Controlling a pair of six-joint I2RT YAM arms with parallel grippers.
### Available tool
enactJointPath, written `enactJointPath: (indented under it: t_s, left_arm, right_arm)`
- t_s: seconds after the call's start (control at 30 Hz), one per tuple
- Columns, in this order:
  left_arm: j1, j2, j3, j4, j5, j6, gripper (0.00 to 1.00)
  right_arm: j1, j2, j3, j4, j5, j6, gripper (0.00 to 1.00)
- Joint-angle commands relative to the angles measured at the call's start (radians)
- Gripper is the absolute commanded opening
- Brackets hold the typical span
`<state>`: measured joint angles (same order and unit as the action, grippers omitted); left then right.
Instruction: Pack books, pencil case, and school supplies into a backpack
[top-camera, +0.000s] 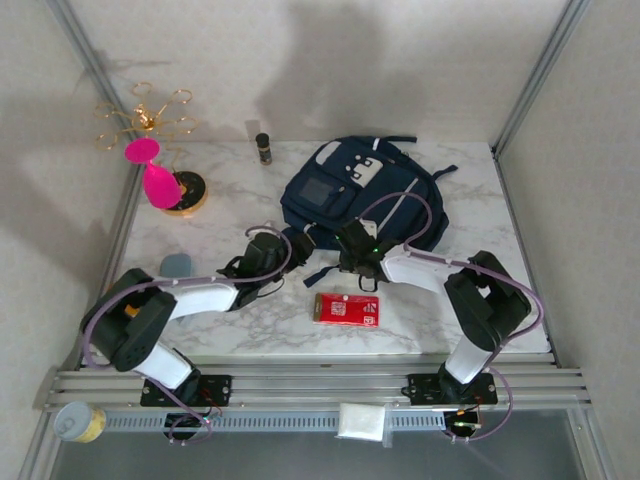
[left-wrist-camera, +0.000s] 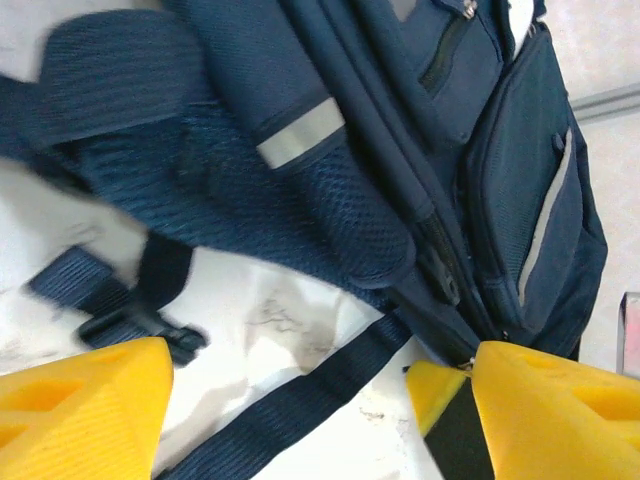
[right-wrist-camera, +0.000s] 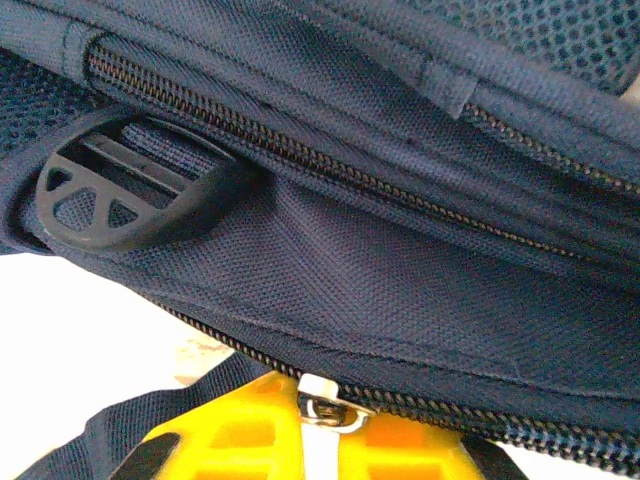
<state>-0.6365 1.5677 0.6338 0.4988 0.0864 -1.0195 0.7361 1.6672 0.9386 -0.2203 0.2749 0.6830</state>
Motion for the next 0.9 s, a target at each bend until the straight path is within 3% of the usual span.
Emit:
enactJointPath:
  t_s: [0.0,0.43,0.63,0.87]
  left_arm:
    - [-0.009,0.104,0.089,0.079,0.047,-0.070,0.80]
    - [-0.011,0.411,0.304,0.242,0.065,-0.209,0.76]
    - [-0.020,0.501,0.354,0.294,0.055,-0.277,0.64]
    - [-0.020,0.516,0.357,0.298,-0.002,-0.286,0.36]
  right_arm:
    - [-0.011,-0.044,-0.032,0.032,-0.050,-0.030,0.00]
    - [-0.012,-0.050,-0.034,0.053,-0.103,-0.050,0.00]
    - [-0.015,-0.065,-0.030,0.046,-0.123,-0.055,0.00]
    - [-0.022,-0.082,-0.023,0.011,-0.124,-0.052,0.00]
